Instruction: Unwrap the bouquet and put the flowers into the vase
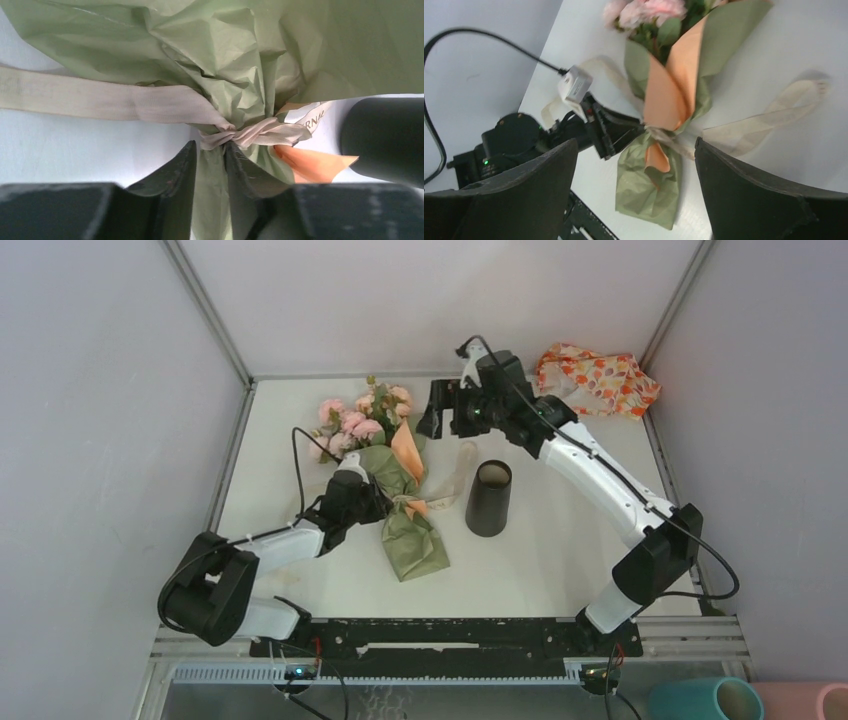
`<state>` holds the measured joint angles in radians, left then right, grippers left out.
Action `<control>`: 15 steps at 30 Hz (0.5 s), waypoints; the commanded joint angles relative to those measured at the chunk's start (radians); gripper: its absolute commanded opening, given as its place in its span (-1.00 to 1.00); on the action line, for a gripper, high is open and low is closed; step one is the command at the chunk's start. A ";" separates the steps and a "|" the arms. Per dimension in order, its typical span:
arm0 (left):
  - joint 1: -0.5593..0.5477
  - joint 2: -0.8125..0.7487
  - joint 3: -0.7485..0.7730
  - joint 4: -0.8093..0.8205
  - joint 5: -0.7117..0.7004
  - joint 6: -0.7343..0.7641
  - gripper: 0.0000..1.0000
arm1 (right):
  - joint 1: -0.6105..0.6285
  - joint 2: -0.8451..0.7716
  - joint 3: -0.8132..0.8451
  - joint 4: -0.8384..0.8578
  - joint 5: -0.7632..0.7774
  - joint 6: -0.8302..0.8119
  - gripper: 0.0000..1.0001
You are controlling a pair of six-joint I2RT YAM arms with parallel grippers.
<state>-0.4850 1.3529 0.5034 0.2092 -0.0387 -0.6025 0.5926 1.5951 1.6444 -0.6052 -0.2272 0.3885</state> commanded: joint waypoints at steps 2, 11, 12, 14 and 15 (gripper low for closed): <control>-0.006 0.038 0.042 0.056 -0.066 0.003 -0.59 | 0.086 0.033 0.022 0.000 0.006 -0.036 0.73; -0.005 0.021 0.026 0.021 -0.138 -0.015 -1.00 | 0.200 0.106 0.019 -0.034 0.012 -0.053 -0.03; -0.006 0.002 0.020 0.007 -0.152 -0.016 -1.00 | 0.207 0.120 0.017 -0.034 0.010 -0.050 -0.17; -0.005 -0.044 0.002 -0.012 -0.181 -0.016 -1.00 | 0.220 0.139 0.010 -0.030 0.006 -0.049 -0.27; -0.006 -0.068 -0.008 -0.021 -0.202 -0.015 -1.00 | 0.227 0.151 0.008 -0.029 0.003 -0.047 -0.29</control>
<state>-0.4889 1.3750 0.5056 0.2218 -0.1390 -0.6128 0.7925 1.7145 1.6444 -0.6426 -0.2226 0.3439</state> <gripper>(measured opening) 0.005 0.377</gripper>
